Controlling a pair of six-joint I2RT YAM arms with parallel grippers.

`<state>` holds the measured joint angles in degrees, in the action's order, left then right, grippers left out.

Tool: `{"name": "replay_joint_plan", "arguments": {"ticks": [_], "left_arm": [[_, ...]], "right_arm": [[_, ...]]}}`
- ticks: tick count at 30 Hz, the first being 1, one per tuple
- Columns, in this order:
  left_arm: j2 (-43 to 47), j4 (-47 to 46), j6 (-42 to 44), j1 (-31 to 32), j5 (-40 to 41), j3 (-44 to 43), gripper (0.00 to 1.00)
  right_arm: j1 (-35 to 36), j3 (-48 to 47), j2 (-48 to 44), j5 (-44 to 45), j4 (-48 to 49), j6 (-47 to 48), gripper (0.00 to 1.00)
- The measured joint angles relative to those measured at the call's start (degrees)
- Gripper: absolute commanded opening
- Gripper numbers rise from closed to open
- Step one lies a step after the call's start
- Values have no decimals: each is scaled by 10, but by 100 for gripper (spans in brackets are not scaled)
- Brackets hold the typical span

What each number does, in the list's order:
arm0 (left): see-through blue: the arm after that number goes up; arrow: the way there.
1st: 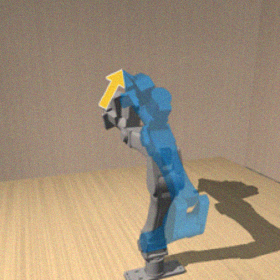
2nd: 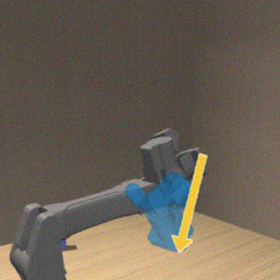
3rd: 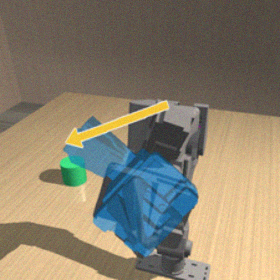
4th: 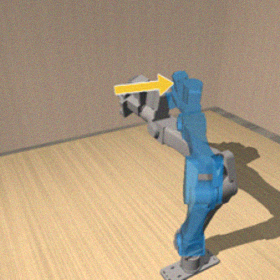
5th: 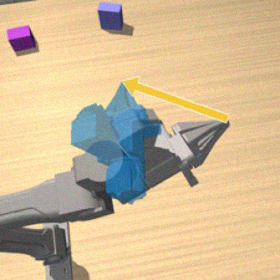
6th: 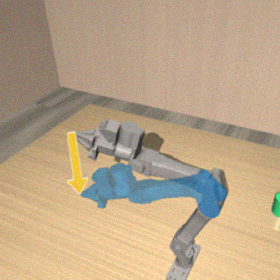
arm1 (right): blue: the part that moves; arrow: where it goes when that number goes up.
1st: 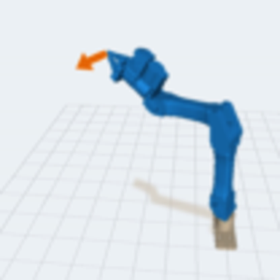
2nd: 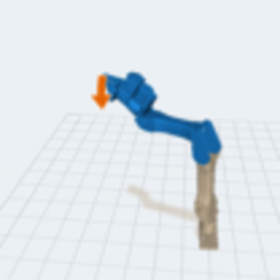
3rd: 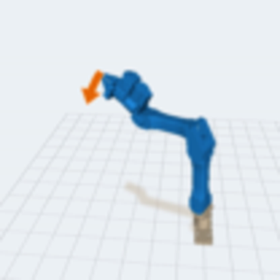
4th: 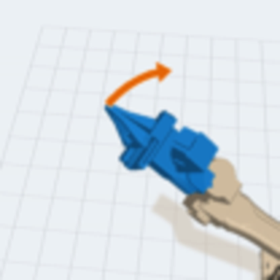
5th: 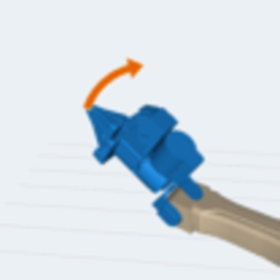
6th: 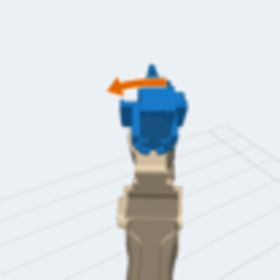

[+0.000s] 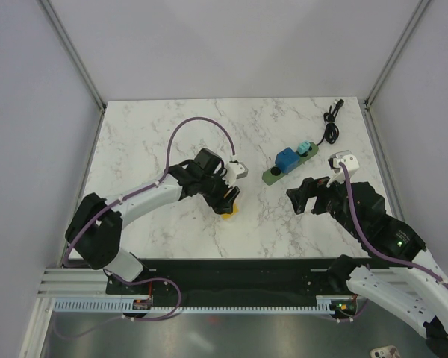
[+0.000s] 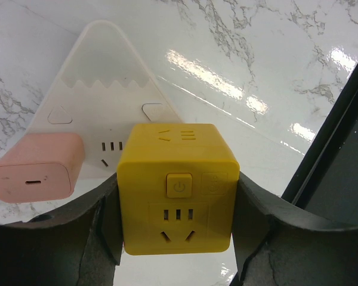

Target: Insert the plug

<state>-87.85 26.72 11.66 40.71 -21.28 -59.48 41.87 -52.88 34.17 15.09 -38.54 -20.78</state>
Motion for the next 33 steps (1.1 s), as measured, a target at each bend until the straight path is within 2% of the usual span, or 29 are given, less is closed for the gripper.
{"name": "replay_joint_plan", "arguments": {"ticks": [33], "left_arm": [[38, -38, -16, 3, 24, 35, 2]], "right_arm": [[0, 0, -2, -2, 1, -5, 98]]}}
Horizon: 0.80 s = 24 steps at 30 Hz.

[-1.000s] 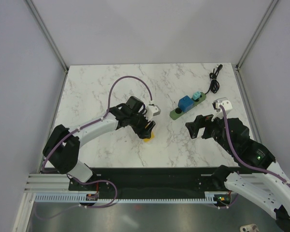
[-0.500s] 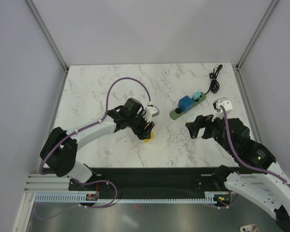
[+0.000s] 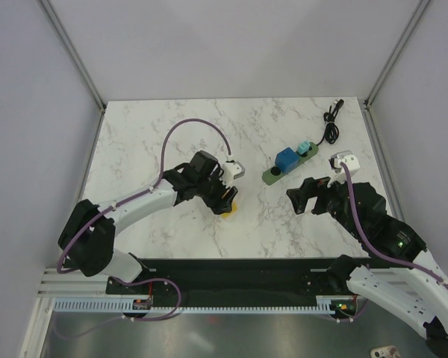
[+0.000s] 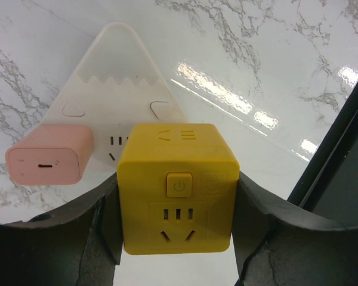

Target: Insert the plug

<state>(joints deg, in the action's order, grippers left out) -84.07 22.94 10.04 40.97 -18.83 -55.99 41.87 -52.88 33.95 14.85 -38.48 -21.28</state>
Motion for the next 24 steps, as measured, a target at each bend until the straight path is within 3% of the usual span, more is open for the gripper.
{"name": "replay_joint_plan", "arguments": {"ticks": [24], "left_arm": [[-22, -14, -9, 0, 1, 1, 2]], "right_arm": [[0, 0, -5, 0, 1, 0, 98]]}}
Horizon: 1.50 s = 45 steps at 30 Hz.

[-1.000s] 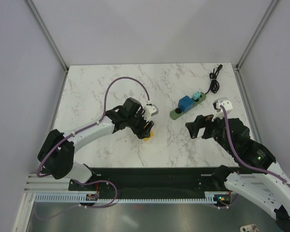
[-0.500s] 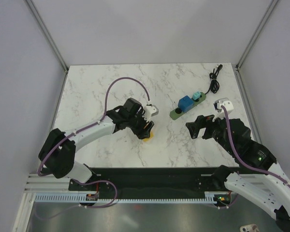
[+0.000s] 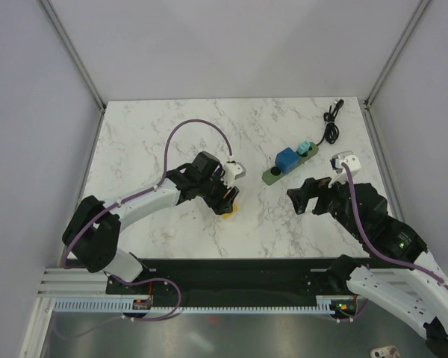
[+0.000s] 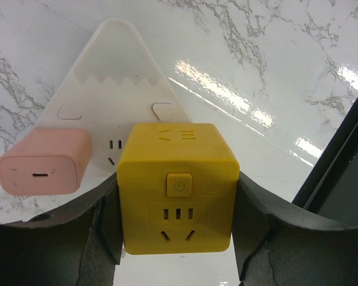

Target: Insert the plug

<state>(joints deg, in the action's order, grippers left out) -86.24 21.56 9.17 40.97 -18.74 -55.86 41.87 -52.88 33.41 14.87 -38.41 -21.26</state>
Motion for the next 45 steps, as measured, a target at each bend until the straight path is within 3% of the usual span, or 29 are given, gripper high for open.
{"name": "replay_joint_plan", "arguments": {"ticks": [24, 45], "left_arm": [[-2, -65, -28, 1, -7, 27, 2], [-30, -67, -39, 46, 69, -4, 2]], "right_arm": [[0, 10, 2, 0, 2, 0, 98], [0, 20, -5, 0, 2, 0, 98]]}}
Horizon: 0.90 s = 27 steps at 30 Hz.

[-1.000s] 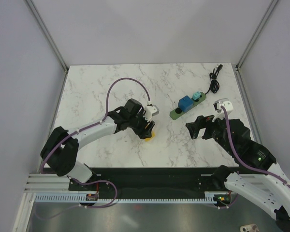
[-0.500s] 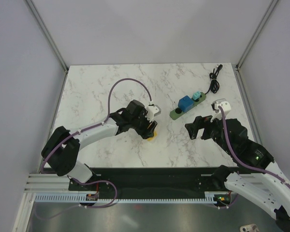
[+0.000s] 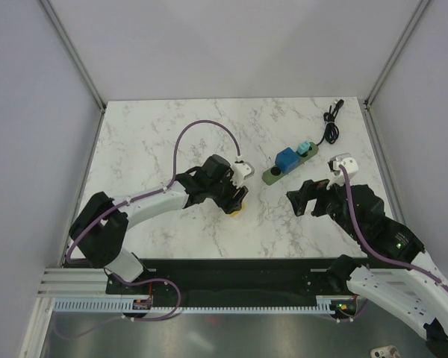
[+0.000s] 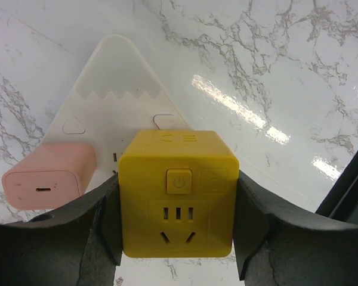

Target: Insert the plug

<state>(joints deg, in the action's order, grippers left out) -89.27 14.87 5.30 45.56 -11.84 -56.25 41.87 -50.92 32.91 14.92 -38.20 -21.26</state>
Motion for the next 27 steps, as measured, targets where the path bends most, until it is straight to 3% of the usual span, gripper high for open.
{"name": "replay_joint_plan", "arguments": {"ticks": [13, 27], "left_arm": [[-9, -9, -22, 15, 27, -6, 2], [-25, -105, -93, 43, 57, 25, 2]], "right_arm": [[0, 1, -6, 2, 0, 0, 98], [0, 2, -16, 1, -1, 0, 98]]}}
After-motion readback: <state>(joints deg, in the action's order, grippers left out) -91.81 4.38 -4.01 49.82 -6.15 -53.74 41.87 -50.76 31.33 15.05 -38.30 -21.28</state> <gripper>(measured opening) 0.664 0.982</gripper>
